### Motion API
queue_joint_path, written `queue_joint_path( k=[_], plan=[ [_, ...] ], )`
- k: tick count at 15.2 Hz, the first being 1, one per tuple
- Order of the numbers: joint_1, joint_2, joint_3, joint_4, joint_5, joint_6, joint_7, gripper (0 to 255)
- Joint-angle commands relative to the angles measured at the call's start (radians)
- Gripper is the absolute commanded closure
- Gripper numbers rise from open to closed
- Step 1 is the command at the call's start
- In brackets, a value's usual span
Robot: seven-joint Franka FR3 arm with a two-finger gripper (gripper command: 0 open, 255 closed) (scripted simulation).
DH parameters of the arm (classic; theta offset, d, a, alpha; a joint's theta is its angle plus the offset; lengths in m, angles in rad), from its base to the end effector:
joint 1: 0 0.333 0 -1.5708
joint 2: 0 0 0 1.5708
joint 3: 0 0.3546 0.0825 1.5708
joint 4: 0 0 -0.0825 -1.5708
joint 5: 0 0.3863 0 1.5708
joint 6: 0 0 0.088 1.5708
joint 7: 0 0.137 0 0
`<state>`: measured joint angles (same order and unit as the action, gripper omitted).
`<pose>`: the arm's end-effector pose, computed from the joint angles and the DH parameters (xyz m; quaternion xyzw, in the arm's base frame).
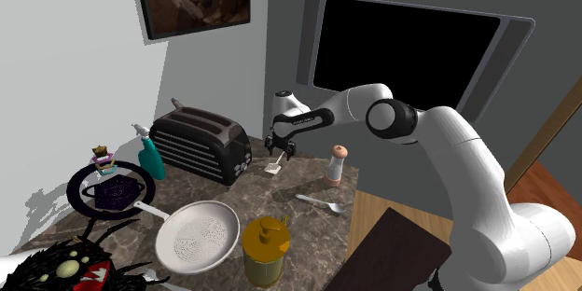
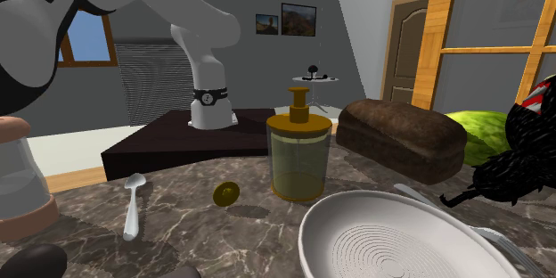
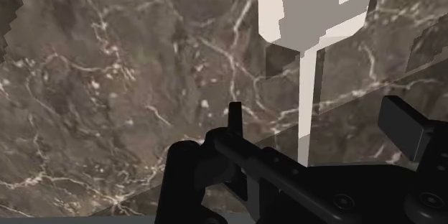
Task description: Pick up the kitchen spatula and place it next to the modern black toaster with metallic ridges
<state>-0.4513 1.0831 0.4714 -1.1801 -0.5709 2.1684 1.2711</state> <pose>0.7841 -0.1279 0.1471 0.8369 -0.5465 0.0244 0.0178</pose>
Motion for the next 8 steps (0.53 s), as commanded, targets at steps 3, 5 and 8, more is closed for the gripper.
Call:
queue_joint_path(
  k=[3,5,8],
  plan=[
    [-0.014,-0.072,0.021,-0.032,0.017,-0.043,-0.002,0],
    [-0.018,-0.09,0.027,-0.037,0.022,-0.056,-0.004,0],
    [-0.018,-0.09,0.027,-0.037,0.022,-0.056,-0.004,0]
  ],
)
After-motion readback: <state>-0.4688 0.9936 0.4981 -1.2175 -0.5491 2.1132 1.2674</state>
